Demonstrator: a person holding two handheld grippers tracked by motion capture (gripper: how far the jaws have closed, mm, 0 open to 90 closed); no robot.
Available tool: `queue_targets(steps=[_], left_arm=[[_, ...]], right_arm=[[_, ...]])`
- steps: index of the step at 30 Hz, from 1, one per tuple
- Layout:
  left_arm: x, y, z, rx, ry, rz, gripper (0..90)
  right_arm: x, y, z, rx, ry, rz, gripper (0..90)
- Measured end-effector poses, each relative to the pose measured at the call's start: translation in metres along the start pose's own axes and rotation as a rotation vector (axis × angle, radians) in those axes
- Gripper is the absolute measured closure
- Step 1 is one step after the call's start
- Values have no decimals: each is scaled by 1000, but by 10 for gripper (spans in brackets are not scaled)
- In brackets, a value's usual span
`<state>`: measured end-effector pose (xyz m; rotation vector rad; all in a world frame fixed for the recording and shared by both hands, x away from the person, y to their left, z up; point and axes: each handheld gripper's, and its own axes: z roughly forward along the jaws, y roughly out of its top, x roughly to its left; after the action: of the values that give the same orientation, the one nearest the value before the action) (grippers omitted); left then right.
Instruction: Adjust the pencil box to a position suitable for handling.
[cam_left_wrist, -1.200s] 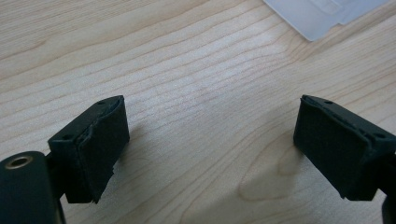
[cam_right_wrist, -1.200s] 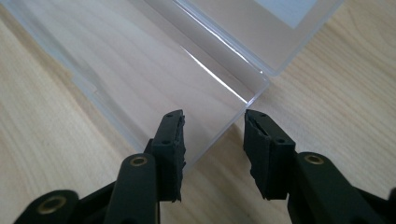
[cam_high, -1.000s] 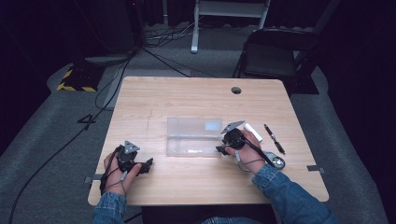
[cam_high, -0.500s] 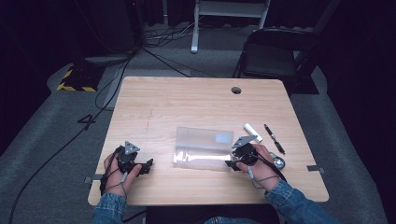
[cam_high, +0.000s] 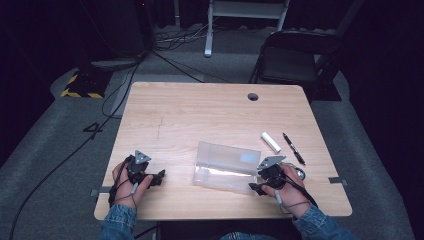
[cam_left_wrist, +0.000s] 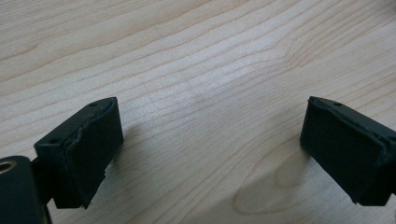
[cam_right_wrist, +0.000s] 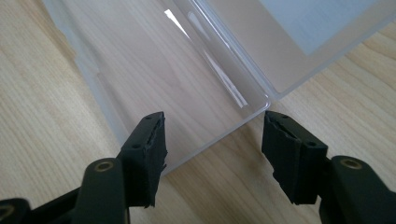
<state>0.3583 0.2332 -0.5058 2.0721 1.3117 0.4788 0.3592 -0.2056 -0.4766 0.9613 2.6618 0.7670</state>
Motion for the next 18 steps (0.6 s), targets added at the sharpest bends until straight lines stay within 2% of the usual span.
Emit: queue_targets(steps=[8, 14, 18], left_arm=[[-2, 4, 4, 6, -6, 9, 43], [-2, 4, 4, 5, -6, 7, 43], [-2, 4, 4, 5, -7, 7, 42]], right_arm=[[-4, -1, -10, -38, -10, 21, 374], [-11, 4, -23, -97, -14, 30, 375], [-22, 6, -38, -146, -24, 53, 397]])
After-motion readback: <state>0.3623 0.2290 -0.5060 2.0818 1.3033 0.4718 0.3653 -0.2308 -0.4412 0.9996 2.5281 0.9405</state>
